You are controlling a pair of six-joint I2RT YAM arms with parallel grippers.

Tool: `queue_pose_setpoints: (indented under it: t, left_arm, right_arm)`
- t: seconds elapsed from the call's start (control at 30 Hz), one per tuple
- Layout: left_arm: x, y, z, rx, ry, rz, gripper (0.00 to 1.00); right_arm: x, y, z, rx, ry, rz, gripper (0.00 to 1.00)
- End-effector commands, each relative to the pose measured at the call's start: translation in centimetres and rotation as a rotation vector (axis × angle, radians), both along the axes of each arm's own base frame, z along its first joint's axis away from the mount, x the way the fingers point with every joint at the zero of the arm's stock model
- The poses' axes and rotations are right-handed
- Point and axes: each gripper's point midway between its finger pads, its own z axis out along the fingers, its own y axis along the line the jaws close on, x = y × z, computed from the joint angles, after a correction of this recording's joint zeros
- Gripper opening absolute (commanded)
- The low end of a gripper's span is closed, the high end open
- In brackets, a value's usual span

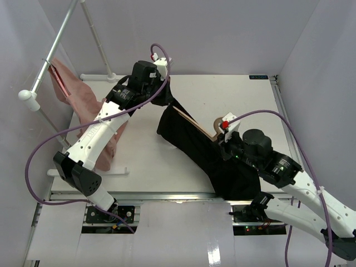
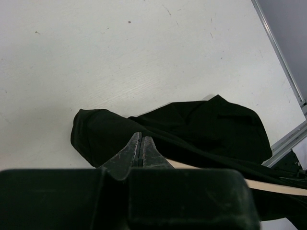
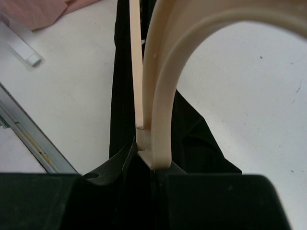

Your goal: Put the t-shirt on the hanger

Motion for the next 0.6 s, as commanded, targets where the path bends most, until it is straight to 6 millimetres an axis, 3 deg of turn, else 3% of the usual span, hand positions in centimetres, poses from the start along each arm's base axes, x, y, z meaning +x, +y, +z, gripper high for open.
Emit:
queue_pose_setpoints:
  t: [0.0, 0.2, 0.47, 0.5, 0.57]
  left_arm:
    - [-0.1, 1.9, 6.6, -0.073, -0.211, 0.055, 0.00]
    - [-1.3, 0.9, 5.7, -0.094, -0.177, 0.004, 0.00]
    - [-5.8, -6.1, 2.6, -0.114, -0.115, -0.272, 0.00]
    - [-6.3, -6.6, 2.7, -0.114, -0.115, -0.302, 0.03]
    - [-6.3, -6.1, 3.4, -0.107, -0.132, -0.288, 0.23]
  right_arm:
    - [0.8, 0.6, 0.7, -0.013, 0.020, -0.021, 0.08]
    - [2.6, 1.8, 1.1, -0.005, -0.003, -0.054, 0.08]
    - [5.1, 3.7, 4.3, 0.016, -0.067, -0.078, 0.08]
    - [5.3, 3.9, 4.6, 0.010, -0.072, -0.074, 0.08]
    - [5.4, 3.9, 4.5, -0.022, -0.086, -0.057, 0.08]
